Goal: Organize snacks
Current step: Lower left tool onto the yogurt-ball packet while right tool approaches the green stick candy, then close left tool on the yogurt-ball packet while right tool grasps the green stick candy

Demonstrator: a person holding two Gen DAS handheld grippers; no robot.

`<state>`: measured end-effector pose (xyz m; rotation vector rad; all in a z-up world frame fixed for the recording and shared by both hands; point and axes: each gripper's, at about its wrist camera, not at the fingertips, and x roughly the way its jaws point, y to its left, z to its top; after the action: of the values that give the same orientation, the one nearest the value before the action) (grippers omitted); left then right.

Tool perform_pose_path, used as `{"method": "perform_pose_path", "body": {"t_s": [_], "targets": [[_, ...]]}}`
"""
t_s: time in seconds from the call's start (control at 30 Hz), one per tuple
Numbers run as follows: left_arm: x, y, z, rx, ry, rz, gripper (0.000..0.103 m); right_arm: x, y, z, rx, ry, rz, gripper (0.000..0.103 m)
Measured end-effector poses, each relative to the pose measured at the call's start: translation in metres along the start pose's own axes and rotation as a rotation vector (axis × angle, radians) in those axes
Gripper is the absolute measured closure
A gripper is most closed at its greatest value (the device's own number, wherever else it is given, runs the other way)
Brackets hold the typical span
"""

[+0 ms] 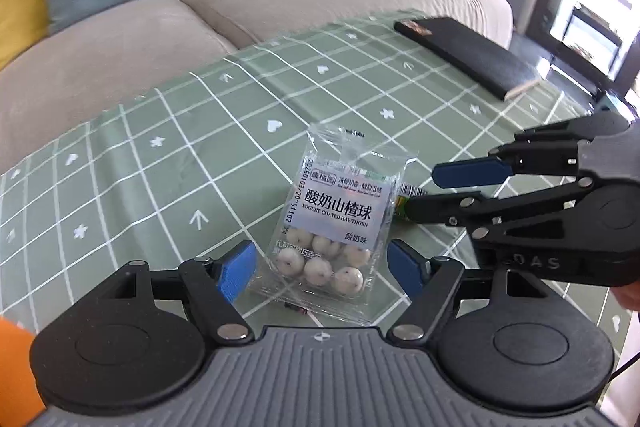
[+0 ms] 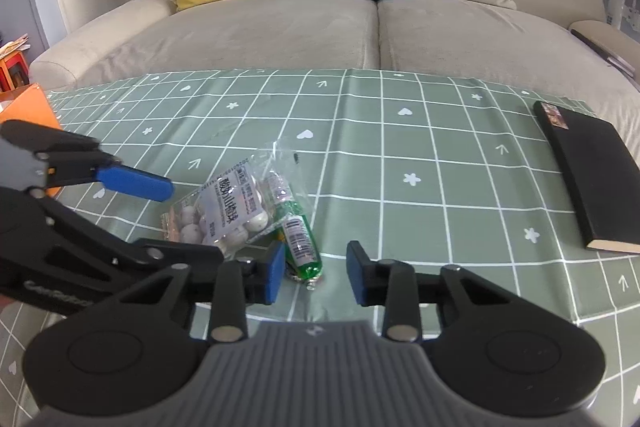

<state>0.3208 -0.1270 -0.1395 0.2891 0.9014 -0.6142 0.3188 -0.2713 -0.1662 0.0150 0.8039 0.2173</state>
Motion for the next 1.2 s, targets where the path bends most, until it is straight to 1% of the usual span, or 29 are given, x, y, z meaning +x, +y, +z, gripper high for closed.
{"method": "perform_pose_path", "body": {"t_s": [0.07, 0.17, 0.23, 0.3, 0.47, 0.57, 0.7, 0.73, 0.83, 0.9, 1.0, 1.1, 1.2], "targets": [[0.008, 0.003, 0.002, 0.007, 0.012, -0.015, 0.015, 0.001, 0.000, 0.000, 0.004, -0.002, 0.011, 0.079], [0.015, 0.009, 0.002, -0.018, 0.024, -0.035, 0.015, 0.004, 0.000, -0.001, -0.003, -0.004, 0.005, 0.083], [0.014, 0.010, 0.002, -0.031, 0.015, -0.034, 0.018, 0.004, 0.002, -0.002, 0.000, -0.015, -0.003, 0.083], [0.012, 0.007, 0.001, -0.043, 0.014, -0.028, 0.028, 0.005, 0.001, -0.002, 0.015, -0.022, -0.003, 0.083], [0.006, 0.002, -0.002, -0.090, 0.048, 0.040, 0.030, 0.004, 0.007, -0.002, 0.013, -0.023, -0.026, 0.085], [0.000, -0.005, -0.006, -0.110, 0.099, 0.106, 0.031, 0.002, 0.018, -0.003, -0.024, -0.007, -0.066, 0.085], [-0.013, -0.010, -0.018, -0.165, 0.148, 0.150, 0.031, -0.004, 0.035, -0.007, -0.076, 0.014, -0.096, 0.086], [-0.017, -0.011, -0.022, -0.169, 0.165, 0.161, 0.031, -0.006, 0.038, -0.009, -0.083, 0.019, -0.096, 0.086], [-0.029, -0.016, -0.036, -0.165, 0.180, 0.191, 0.031, -0.013, 0.046, -0.015, -0.094, 0.032, -0.089, 0.086], [-0.037, -0.016, -0.045, -0.188, 0.196, 0.201, 0.031, -0.019, 0.051, -0.020, -0.097, 0.041, -0.087, 0.086], [-0.048, -0.013, -0.056, -0.255, 0.216, 0.205, 0.031, -0.029, 0.059, -0.027, -0.096, 0.061, -0.089, 0.086], [-0.061, -0.008, -0.070, -0.327, 0.227, 0.190, 0.031, -0.038, 0.066, -0.034, -0.083, 0.096, -0.089, 0.086], [-0.072, -0.009, -0.081, -0.351, 0.246, 0.175, 0.031, -0.048, 0.071, -0.040, -0.060, 0.137, -0.084, 0.086]]}}
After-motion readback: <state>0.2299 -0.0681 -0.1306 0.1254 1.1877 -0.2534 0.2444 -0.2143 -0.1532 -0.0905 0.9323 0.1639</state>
